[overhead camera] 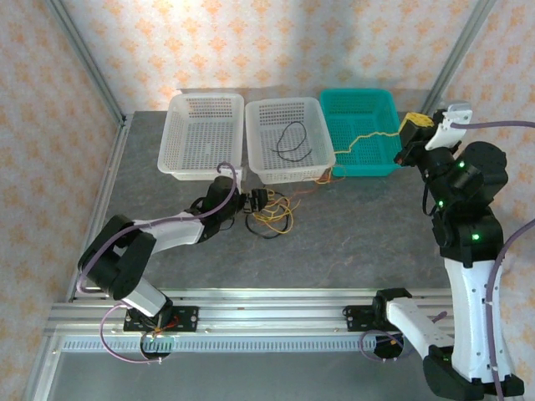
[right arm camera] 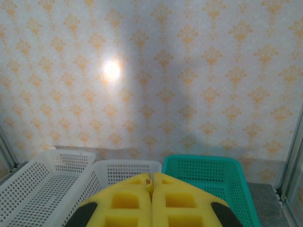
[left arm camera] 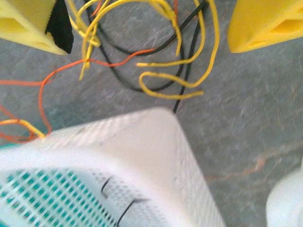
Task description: Untangle the cables
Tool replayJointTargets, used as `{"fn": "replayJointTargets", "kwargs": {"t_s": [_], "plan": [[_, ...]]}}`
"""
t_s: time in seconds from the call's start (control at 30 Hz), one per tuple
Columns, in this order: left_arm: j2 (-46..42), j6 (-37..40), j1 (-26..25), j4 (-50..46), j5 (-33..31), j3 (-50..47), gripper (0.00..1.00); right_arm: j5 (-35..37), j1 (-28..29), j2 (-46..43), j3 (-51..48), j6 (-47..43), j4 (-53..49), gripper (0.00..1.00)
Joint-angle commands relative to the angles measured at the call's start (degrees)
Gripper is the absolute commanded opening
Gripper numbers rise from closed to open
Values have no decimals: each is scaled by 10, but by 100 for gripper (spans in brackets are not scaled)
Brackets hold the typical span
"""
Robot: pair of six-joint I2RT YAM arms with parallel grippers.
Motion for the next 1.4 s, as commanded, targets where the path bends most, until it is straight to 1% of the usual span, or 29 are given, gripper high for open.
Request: {"fn": "replayJointTargets", "kwargs": {"t_s": [0.0,0.13,0.2,0.4,0.5,0.63,0.77,0.83,0.97,1.13,1.2,1.23,1.3,1.37], "plan": [[-6,24,2,-27,7,29,86,-29,1,6,15,-12,-8,0],[30,16,5,-32,6,56,81,-49,1,27,-16,2,-15,0],[53,11,5,-36,0,75,80,-59,1,32,-35,10,-9,0],[113,-9,5,-41,-17,136,80,-81,2,53,-60,19,-18,0],[140,-15,5,-58,-36,173,80,-89,8,61,-65,17,-32,0],[156,-25,9,-74,-55,202,82,-67,15,49,-72,20,-32,0],[143,-27,15,-76,-52,199,83,-17,16,37,-62,13,-38,0],[126,-24,16,-74,-46,186,83,-3,16,35,-52,6,-47,0],[66,-15,16,-57,-35,137,87,-19,16,29,-27,-20,-78,0],[-13,1,26,-65,-43,86,89,-40,17,19,-16,-38,-95,0],[-42,16,30,-68,-28,78,90,-54,17,18,-16,-41,-97,0],[-56,27,33,-66,-7,77,89,-62,18,19,-17,-40,-94,0],[-73,59,34,-66,48,87,89,-82,18,22,-21,-39,-88,0],[-75,89,35,-78,123,113,89,-98,18,25,-24,-37,-79,0]]}}
